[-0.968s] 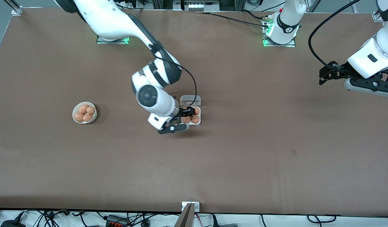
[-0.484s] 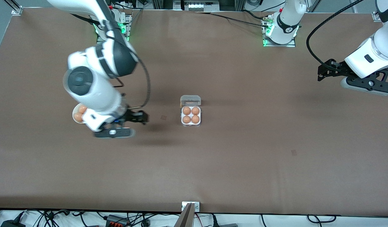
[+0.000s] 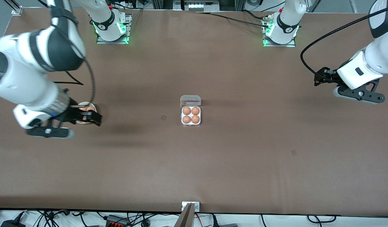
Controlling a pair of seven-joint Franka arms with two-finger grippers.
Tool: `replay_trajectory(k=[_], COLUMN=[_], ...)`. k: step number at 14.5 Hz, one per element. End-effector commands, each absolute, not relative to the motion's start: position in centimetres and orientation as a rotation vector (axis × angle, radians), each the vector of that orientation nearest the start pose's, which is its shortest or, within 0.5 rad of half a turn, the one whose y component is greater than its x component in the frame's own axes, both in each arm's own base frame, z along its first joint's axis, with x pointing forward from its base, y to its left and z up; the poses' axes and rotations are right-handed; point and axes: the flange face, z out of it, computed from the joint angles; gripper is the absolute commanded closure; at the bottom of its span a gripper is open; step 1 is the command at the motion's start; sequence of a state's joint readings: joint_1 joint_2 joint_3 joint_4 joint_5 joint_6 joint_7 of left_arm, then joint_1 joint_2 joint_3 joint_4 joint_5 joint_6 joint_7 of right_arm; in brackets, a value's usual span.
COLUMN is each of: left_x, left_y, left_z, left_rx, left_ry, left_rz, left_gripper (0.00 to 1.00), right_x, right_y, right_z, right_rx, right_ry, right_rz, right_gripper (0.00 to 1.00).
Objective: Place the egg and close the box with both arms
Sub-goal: 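Withdraw the right gripper while the left gripper moves toward the carton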
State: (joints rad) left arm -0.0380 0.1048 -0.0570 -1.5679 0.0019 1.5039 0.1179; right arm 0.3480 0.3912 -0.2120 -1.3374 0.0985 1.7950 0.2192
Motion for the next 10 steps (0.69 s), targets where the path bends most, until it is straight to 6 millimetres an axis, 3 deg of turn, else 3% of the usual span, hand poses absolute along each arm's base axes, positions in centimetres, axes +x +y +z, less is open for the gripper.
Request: replay_trajectory(k=[1,4,7,10], left_x=[57.9,57.5,56.2,54.7], left_y=[-6.1,-8.2,-14.6,-20.4], left_z=[56.9,56.7,56.1,54.9], left_rx=[-3.104,-3.150,-3.196,-3.220], left_ry=[0.385,0.427,0.508,0.406], left_rz=[0.322,0.350,0.400,0.459], left_gripper=[0.99,0.99,0.99,0.99], right_x=[66.5,65.9,64.2,62.3], right_y=[8.5,2.5,-0.3,-1.1], right_z=[54.3,56.1,58.2,59.2], right_rx=[-3.105,-3.104,-3.094,-3.122], right_ry=[0.182,0.172,0.175,0.079], right_rz=[-0.150,-0.147,-0.110,-0.010], right_gripper=[0.00,0.00,0.00,0.00])
